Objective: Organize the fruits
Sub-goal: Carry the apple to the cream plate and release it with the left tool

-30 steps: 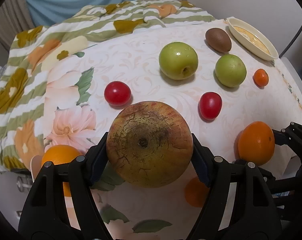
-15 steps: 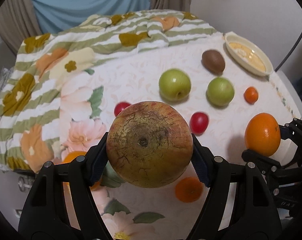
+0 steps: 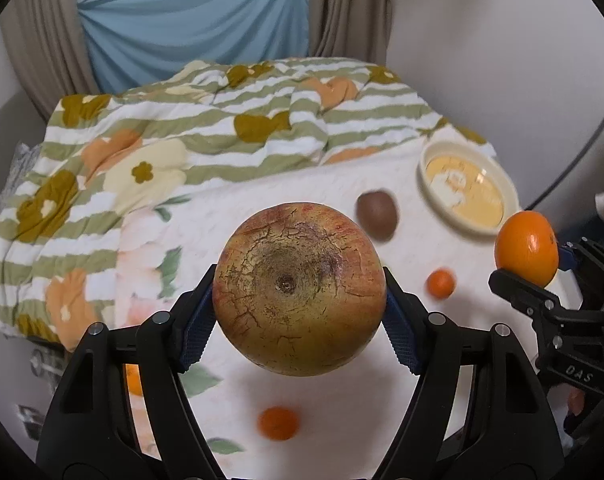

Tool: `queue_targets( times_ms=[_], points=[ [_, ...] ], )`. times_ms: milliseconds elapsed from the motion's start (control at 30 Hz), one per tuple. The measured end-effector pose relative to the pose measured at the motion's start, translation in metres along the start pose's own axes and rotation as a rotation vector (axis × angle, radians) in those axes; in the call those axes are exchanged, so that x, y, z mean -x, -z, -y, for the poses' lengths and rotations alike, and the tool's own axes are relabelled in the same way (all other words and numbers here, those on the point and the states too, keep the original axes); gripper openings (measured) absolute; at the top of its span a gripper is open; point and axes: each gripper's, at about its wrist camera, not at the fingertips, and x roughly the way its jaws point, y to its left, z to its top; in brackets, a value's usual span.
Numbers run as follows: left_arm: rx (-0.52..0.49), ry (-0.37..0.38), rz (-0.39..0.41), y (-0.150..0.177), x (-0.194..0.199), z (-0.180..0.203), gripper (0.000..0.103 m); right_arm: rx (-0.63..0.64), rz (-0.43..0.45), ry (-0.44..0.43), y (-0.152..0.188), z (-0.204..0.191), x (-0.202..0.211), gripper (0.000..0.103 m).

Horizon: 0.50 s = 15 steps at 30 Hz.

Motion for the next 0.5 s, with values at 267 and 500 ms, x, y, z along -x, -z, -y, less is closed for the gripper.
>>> queue_targets(
  times_ms=[267,500],
  points=[
    [0.058,0.010,0.021,-0.055,-0.026,0.070,0.081,0.008,0.042,-0.009,-0.036,0.088,-0.001,0.055],
    [0.038,0.032,0.038,-0.096,-0.065,0.120,0.081,0.007,0.040,0.012,-0.062,0.152,-0.019,0.055]
  ],
)
